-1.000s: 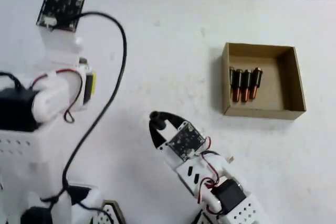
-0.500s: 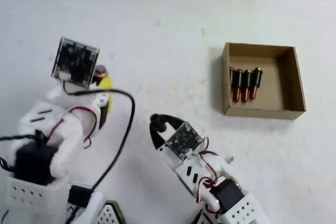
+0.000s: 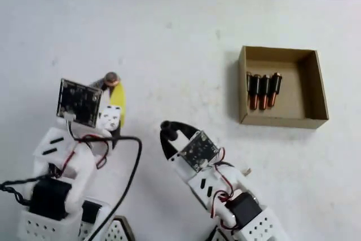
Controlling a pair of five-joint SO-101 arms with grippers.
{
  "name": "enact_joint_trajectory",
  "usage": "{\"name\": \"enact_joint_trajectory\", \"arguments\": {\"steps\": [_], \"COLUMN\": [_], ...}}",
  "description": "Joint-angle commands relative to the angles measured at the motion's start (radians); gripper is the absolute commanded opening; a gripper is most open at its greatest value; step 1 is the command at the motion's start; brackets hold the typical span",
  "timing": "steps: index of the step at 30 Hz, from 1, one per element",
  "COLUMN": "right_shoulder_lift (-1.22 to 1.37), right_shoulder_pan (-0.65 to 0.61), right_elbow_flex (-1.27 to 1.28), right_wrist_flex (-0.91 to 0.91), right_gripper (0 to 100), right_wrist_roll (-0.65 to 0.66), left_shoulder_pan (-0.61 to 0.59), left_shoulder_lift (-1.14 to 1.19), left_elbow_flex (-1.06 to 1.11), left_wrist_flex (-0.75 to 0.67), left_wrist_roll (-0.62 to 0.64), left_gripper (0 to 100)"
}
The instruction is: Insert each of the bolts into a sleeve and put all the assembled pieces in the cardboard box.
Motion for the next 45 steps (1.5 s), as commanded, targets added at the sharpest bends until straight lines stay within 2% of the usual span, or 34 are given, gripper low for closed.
{"name": "enact_joint_trajectory", "arguments": {"steps": [1,9,14,17,23,27,34,42,45], "right_shoulder_lift": [-0.01,-0.01,-0.01,-0.01,-0.01,-0.01,-0.01,-0.01,-0.01], "right_shoulder_pan": [0.002,0.087,0.067,0.036,-0.013,-0.013,-0.01,-0.01,-0.01], "right_elbow_flex": [0.025,0.025,0.025,0.025,0.025,0.025,0.025,0.025,0.025], "right_wrist_flex": [-0.067,-0.16,-0.202,-0.266,-0.288,-0.285,-0.268,-0.257,-0.257], "right_gripper": [1.7,1.7,1.7,1.7,1.7,1.7,1.7,1.7,1.7], "right_wrist_roll": [-0.081,-0.204,-0.216,-0.193,-0.038,-0.031,-0.032,-0.028,-0.029], "left_shoulder_pan": [0.085,0.196,0.203,0.203,0.205,0.213,0.38,0.387,0.383], "left_shoulder_lift": [-0.056,-0.071,-0.071,-0.071,-0.068,-0.067,-0.062,0.058,0.065], "left_elbow_flex": [-0.011,-0.015,-0.015,-0.015,-0.094,-0.132,-0.13,-0.138,-0.13], "left_wrist_flex": [-0.038,-0.048,-0.126,-0.163,-0.176,-0.172,-0.176,-0.152,-0.146], "left_wrist_roll": [0.046,0.049,0.051,0.051,0.078,0.12,0.12,0.123,0.163], "left_gripper": [2,2,2,2,2,2,2,2,2]}}
